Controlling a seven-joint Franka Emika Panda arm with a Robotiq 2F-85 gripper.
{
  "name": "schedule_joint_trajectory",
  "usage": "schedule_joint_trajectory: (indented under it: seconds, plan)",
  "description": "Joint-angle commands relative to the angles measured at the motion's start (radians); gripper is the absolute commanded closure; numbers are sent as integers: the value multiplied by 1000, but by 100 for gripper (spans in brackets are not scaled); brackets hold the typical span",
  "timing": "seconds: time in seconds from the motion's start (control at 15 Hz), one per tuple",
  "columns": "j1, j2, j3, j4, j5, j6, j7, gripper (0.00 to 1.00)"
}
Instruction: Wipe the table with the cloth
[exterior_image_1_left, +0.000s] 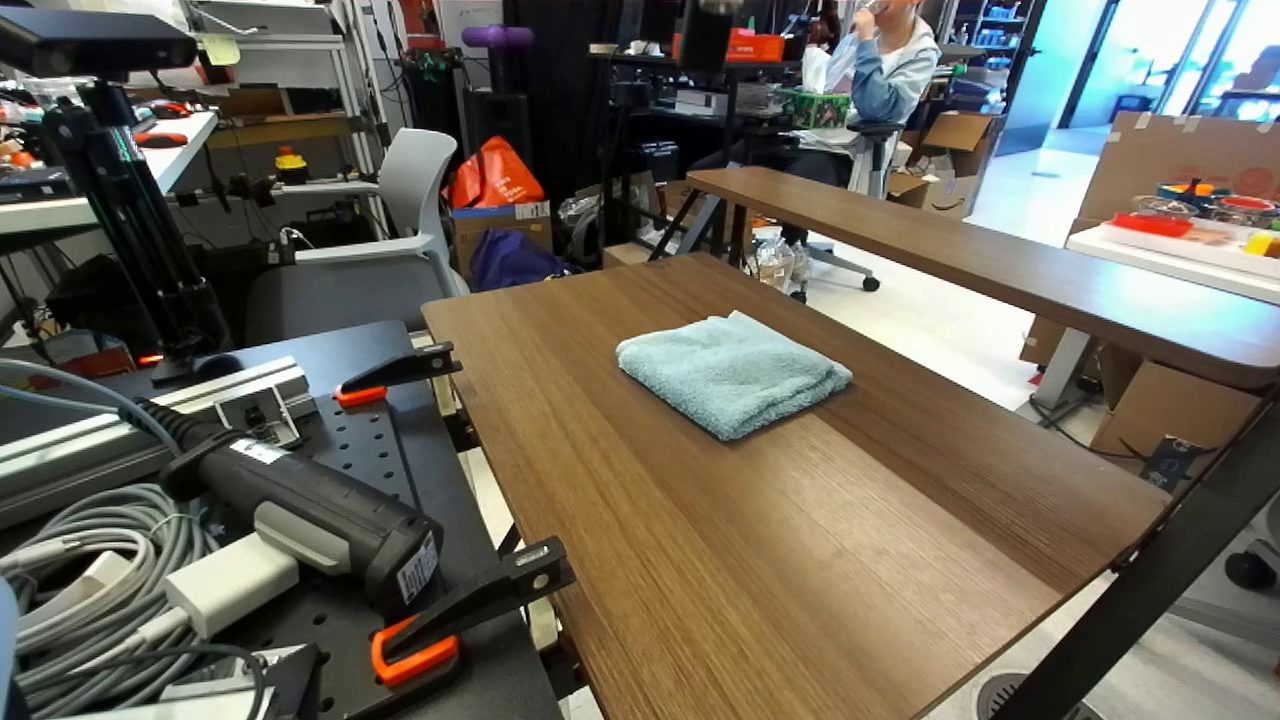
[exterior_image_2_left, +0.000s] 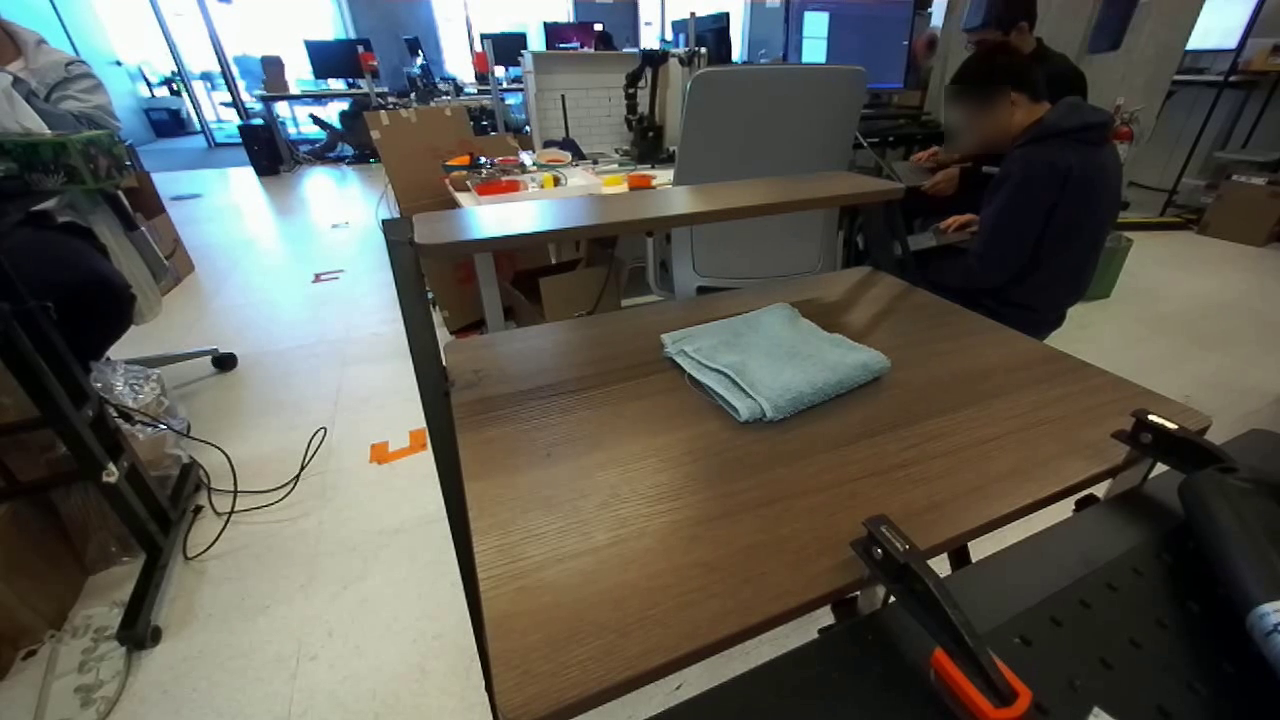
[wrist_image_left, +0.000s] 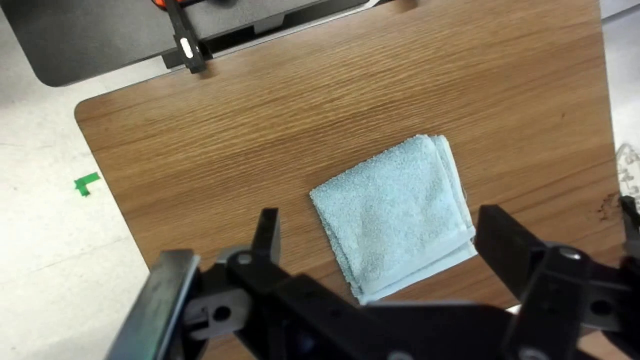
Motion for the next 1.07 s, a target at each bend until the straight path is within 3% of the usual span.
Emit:
schedule_joint_trajectory:
  seconds: [0.0, 0.2, 0.6, 0.87, 1.0]
  plan:
    - [-18, 50, 6, 30, -12, -1, 5, 0]
    - [-59, 163, -25, 102, -26, -2, -19, 0]
    - [-48, 212, -7, 140, 22, 12, 17, 0]
    - [-10, 344, 70, 162, 253, 198, 48, 0]
    - [33, 422, 97, 179, 225, 325, 123, 0]
